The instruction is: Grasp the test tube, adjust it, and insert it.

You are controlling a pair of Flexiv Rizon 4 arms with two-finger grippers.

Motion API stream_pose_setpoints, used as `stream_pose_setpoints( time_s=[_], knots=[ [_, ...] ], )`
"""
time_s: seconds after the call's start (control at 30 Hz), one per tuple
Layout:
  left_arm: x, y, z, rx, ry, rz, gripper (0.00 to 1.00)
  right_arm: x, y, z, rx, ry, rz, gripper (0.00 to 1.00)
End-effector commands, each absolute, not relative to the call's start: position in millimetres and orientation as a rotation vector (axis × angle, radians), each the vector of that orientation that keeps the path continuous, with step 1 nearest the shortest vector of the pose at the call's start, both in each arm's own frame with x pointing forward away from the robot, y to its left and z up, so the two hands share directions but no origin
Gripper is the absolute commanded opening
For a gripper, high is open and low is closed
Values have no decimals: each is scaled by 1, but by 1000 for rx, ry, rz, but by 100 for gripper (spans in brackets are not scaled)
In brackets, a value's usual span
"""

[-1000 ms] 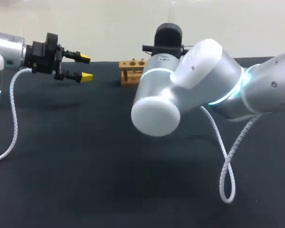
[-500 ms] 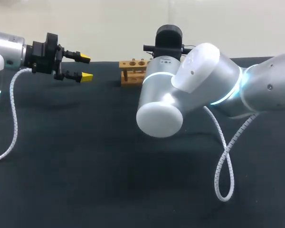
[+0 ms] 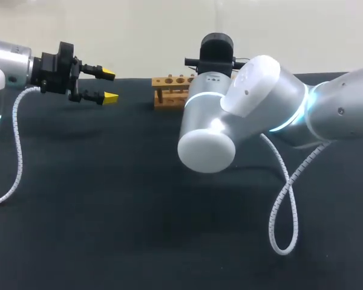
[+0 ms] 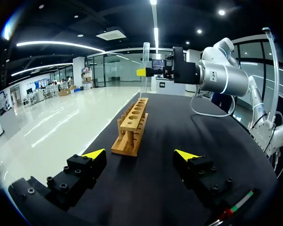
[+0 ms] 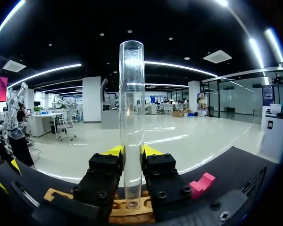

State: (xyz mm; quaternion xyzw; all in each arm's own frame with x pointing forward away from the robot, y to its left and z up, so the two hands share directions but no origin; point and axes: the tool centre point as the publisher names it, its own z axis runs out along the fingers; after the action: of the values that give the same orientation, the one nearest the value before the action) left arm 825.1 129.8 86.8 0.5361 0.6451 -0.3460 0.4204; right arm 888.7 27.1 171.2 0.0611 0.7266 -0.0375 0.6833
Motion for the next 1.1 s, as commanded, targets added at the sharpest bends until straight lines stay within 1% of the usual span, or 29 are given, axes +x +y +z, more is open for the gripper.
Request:
stream_pose_setpoints(
  time_s=[0.03, 1.1],
  knots=[
    [824, 130, 86, 1342, 1613, -863, 100, 894, 27, 169, 133, 1629, -83, 0],
    [824, 130, 86, 1342, 1613, -863, 100, 904, 30, 134, 145, 1692, -101, 0]
  ],
)
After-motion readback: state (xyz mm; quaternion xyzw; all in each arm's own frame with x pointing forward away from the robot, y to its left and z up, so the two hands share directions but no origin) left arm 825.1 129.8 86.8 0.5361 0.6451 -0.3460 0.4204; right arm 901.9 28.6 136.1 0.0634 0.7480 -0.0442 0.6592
